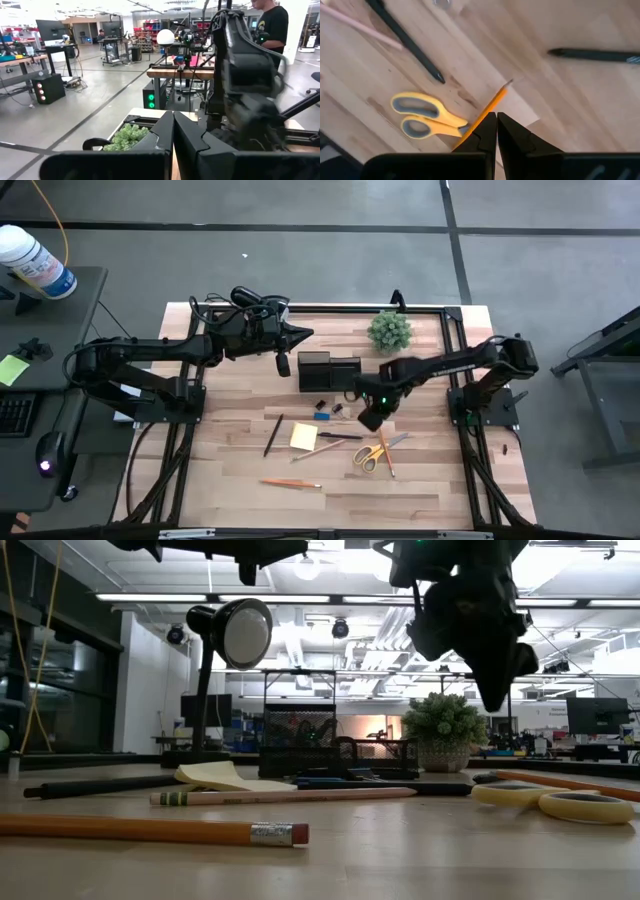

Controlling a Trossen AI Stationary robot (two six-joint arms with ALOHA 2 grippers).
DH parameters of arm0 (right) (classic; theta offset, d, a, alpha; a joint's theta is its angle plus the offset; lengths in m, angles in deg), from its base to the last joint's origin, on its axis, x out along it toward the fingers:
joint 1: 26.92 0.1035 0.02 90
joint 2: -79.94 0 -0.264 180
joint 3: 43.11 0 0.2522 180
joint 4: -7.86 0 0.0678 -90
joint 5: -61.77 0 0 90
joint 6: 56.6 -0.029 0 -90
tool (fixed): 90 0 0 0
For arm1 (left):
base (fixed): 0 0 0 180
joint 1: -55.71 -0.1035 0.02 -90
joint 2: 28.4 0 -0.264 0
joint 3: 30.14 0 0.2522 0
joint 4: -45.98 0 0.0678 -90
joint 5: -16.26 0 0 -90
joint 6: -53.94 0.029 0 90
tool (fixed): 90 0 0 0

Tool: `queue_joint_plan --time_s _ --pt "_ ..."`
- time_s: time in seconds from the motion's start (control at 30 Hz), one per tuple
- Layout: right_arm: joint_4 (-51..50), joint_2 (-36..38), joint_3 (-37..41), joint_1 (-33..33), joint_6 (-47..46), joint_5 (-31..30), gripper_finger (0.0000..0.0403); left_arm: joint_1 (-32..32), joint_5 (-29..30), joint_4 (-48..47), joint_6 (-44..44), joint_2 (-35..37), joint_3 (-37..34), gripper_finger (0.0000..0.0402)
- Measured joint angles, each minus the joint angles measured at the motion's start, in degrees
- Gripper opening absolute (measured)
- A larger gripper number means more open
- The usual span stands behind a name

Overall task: Pick and place office supplies into organizer
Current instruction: Put the right orange pencil into the black desk organizer

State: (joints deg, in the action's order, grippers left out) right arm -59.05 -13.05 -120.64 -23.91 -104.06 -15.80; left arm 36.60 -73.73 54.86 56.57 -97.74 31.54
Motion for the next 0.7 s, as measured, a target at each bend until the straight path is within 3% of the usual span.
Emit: queue_joint_plan --time_s 0.23,0.53,0.7 --pt "2.75 -3.87 0.0 4.5 -3.92 -1.61 0.0025 0.0 -0.02 0.01 0.02 0.0 0.0 0.0001" --pt "4.06 -7.46 -0.02 5.35 -10.98 -3.08 0.0156 0.0 0.0 0.01 0.04 0.0 0.0 0.0001" --pt "4.02 -8.84 -0.02 5.46 -12.98 -4.05 0.0202 0.0 0.0 -0.01 0.04 0.02 0.0 0.0001"
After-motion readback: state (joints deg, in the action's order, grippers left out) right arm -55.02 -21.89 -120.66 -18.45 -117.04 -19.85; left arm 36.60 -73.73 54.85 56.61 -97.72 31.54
